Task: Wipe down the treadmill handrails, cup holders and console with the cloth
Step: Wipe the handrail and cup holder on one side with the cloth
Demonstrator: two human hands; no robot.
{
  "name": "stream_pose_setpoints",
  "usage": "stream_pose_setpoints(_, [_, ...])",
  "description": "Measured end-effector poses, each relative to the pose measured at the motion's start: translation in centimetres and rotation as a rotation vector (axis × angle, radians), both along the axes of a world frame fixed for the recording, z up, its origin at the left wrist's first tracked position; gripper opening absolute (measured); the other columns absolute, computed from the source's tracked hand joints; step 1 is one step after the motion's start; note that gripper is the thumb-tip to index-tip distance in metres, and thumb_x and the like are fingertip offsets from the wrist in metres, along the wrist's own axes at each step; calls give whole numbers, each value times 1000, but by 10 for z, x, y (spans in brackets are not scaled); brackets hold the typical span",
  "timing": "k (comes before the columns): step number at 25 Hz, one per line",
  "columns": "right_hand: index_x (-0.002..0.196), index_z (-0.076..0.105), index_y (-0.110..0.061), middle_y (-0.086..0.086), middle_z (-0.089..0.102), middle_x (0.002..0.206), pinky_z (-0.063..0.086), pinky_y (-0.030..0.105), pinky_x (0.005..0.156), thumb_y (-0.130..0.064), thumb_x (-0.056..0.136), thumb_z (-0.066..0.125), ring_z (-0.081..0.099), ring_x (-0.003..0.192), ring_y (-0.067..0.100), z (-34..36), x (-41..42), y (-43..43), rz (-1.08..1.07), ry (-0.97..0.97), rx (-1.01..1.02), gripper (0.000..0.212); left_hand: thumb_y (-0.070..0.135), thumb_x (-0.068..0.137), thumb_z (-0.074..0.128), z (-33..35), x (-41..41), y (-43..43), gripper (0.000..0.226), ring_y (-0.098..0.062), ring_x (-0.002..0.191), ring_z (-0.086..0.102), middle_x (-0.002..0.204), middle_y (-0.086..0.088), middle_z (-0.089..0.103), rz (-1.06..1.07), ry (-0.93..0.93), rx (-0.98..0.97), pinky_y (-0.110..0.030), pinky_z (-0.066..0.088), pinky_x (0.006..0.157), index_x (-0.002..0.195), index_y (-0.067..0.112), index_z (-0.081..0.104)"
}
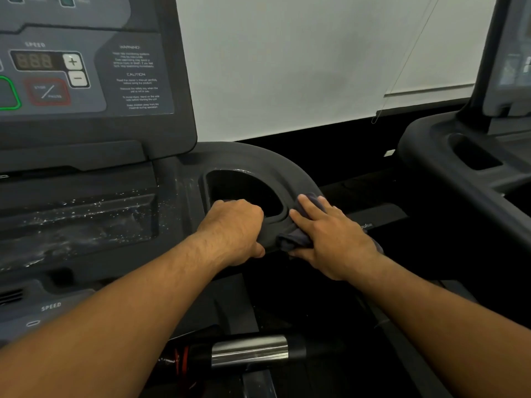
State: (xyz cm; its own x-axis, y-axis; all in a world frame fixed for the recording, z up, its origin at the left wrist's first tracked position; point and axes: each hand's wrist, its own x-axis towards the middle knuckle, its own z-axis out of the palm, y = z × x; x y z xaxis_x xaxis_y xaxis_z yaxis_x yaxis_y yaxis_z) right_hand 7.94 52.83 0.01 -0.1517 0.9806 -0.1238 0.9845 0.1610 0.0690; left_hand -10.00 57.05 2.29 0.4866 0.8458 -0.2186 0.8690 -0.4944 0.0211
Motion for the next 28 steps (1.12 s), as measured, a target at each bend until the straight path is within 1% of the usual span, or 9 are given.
stream_pose_setpoints(4, [154,17,-27,-6,1,163,6,39,119,-65,92,41,0,149,23,1,3,5,85,10,19,76,50,82,71,4,1,-1,41,-17,88,60,97,2,62,20,-9,-24,-29,42,74,107,20,59])
stream_pose_setpoints(7, [155,14,-27,-7,-6,163,4,33,119,-42,97,47,-4,149,18,1,18,-17,113,90,12,68,50,82,71,4,-2,-5,44,-18,91,61,100,2,62,25,-7,-29,-30,48,77,111,20,59])
stream_pose_setpoints(9, [154,5,-28,-9,-12,161,4,26,118,-37,97,48,-8,148,12,2,37,-50,34,190,-52,72,51,81,71,3,-3,-7,46,-18,90,62,99,2,63,28,-21,-34,-30,50,78,112,20,59])
stream_pose_setpoints(12, [154,0,-29,-12,-10,161,4,15,110,-47,96,46,-6,141,-2,2,53,-94,-136,399,-50,75,51,81,71,-1,-2,-4,45,-17,87,62,97,3,63,35,-35,-20,-29,50,74,111,19,60])
stream_pose_setpoints(14, [155,1,-27,-11,-6,162,9,21,113,-52,95,45,-4,145,4,-3,49,-87,-166,370,-53,78,51,80,72,-1,1,-3,46,-18,88,63,98,2,63,39,-22,-27,-31,52,77,112,19,60])
stream_pose_setpoints(17, [155,4,-24,-5,-7,163,23,46,117,-54,95,42,-6,149,20,-11,32,-24,-110,268,-19,77,51,80,72,1,3,-2,46,-18,87,63,96,3,63,38,-7,-20,-32,54,78,111,19,60])
stream_pose_setpoints(18, [155,5,-24,-5,-7,163,24,49,116,-52,96,40,-5,149,23,-12,27,2,-97,254,-12,74,51,79,73,0,2,-2,46,-17,85,63,94,3,63,47,-11,-21,-32,55,78,110,20,61])
stream_pose_setpoints(23, [155,7,-25,-5,-3,163,19,48,117,-50,100,34,1,149,26,-15,15,86,-129,266,-28,66,55,79,71,-1,1,0,48,-17,93,59,103,5,62,47,1,25,-27,42,75,112,22,59])
stream_pose_setpoints(28, [155,10,-28,-8,-5,163,16,42,118,-45,101,35,-5,149,21,-6,19,33,-36,268,23,62,60,79,66,-9,-4,0,48,-16,100,56,105,6,60,-4,15,99,-35,41,97,110,23,60])
